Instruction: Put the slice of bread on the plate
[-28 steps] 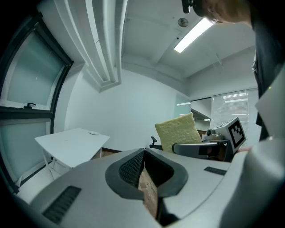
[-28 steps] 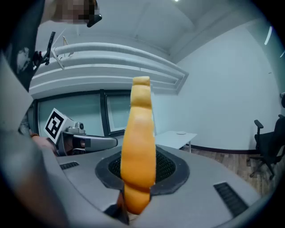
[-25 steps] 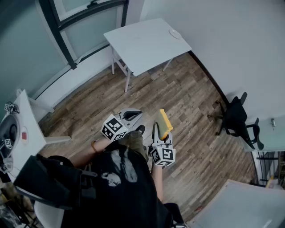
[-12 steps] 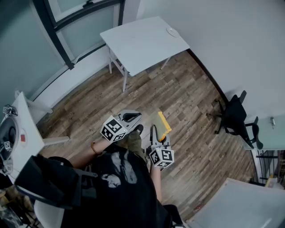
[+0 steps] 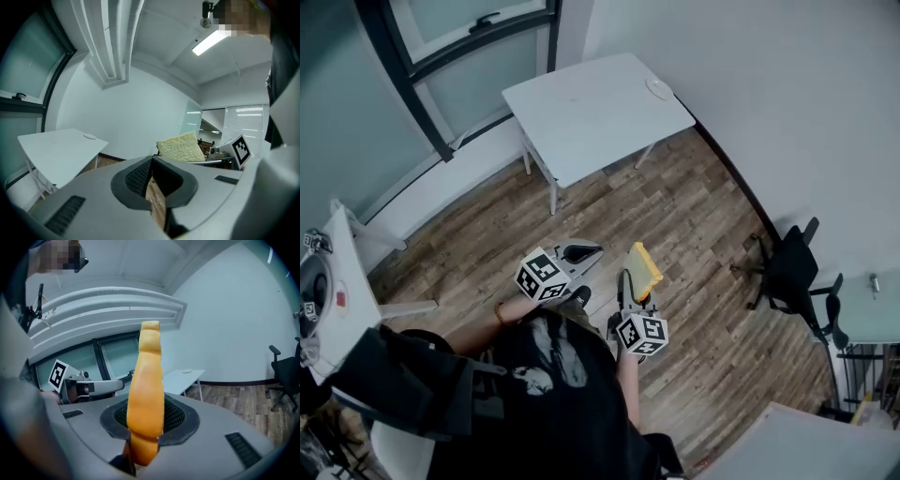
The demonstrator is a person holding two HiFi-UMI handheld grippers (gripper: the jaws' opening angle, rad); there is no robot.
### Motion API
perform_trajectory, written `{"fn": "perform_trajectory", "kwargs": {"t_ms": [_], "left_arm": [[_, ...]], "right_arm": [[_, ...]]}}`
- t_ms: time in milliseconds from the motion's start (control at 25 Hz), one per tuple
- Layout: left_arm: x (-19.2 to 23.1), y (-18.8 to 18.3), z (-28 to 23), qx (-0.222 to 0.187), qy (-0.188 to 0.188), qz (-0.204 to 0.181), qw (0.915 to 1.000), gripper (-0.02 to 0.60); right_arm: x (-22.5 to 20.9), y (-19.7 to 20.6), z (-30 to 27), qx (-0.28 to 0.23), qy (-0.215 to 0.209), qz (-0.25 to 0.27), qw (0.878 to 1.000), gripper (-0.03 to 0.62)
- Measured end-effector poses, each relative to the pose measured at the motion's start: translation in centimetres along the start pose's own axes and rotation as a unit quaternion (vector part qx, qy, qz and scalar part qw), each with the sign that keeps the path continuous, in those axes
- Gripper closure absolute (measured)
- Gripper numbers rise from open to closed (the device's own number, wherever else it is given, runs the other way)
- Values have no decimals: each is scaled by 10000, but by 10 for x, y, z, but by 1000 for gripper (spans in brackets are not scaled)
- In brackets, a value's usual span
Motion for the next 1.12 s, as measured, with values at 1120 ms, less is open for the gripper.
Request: {"fn": "perform_trajectory", "kwargs": {"t_ms": [1120], "left_arm": [[188, -87, -195, 196, -245, -119, 9994, 575]], "right_arm": [[-126, -120, -201, 185, -324, 165, 9992, 494]]}}
Point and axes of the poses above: the fingertips, and each gripper's own axes: z backward along the fingers, x to its left, y out of its underside, the point moved 3 cm from there along z, backward along the fingers, and after that the axes turned 2 degrees about -z, right-handed, at the moved point
